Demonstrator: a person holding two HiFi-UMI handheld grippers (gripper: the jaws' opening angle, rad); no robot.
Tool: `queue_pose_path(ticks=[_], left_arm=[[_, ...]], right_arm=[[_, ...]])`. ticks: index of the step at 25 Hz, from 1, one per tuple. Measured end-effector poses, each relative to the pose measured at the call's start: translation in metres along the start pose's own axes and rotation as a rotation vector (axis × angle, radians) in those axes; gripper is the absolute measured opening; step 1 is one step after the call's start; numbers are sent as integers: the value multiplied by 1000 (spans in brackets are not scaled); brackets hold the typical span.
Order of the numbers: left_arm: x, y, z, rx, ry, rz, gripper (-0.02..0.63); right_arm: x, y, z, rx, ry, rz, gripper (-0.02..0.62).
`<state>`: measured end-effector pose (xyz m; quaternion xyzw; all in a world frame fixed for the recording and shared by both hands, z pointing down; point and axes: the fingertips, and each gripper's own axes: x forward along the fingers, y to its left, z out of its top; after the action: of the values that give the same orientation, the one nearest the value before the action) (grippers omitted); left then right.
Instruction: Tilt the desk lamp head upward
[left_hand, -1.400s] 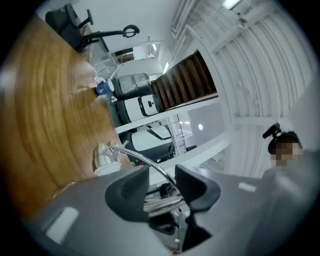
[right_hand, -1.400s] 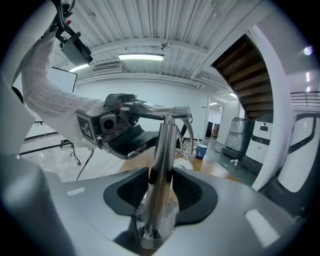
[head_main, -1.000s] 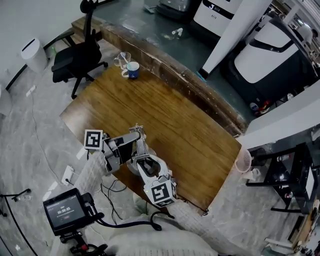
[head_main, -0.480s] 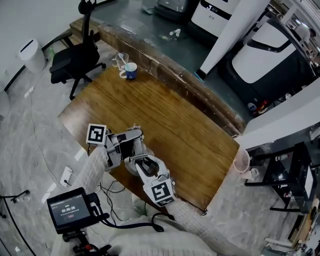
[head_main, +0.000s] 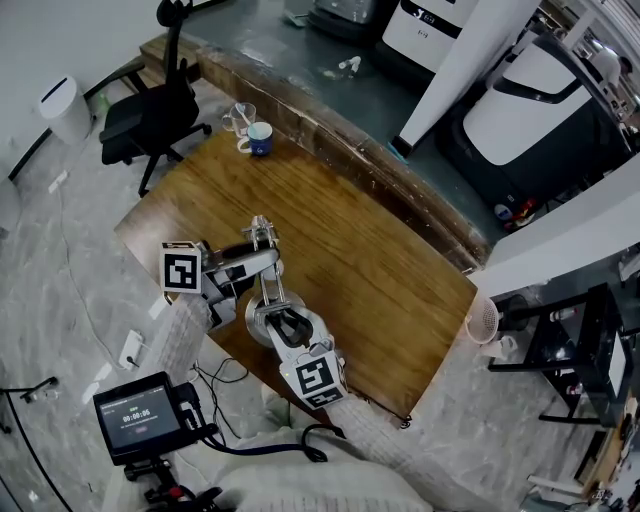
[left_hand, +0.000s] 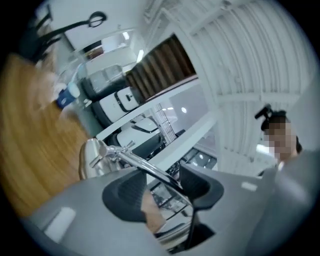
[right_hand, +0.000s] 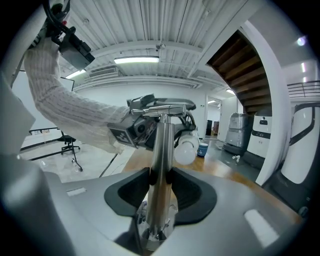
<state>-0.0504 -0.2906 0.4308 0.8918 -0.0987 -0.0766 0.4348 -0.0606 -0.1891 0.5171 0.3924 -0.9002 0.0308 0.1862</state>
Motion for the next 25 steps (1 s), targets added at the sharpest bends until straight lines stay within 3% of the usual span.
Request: queue_pose_path(ticks=[3, 5, 11, 16, 19, 25], left_arm=[[3, -31, 18, 356, 28, 13, 202], [4, -46, 21, 516, 30, 17, 199], [4, -69, 19, 806, 21, 39, 198], [5, -97, 4, 1135, 21, 22, 199], [3, -98, -6, 1257, 56, 75, 201], [4, -106, -10, 1365, 73, 115, 207]], right_arm=[[2, -3, -1, 2, 0, 2, 130], [4, -5, -3, 1, 1, 1, 132], [9, -7, -7, 9, 2, 5, 132], [13, -10, -12, 22, 11, -2, 132], [15, -10, -16, 31, 10, 4, 133], [13, -10, -13, 39, 16, 0, 133]])
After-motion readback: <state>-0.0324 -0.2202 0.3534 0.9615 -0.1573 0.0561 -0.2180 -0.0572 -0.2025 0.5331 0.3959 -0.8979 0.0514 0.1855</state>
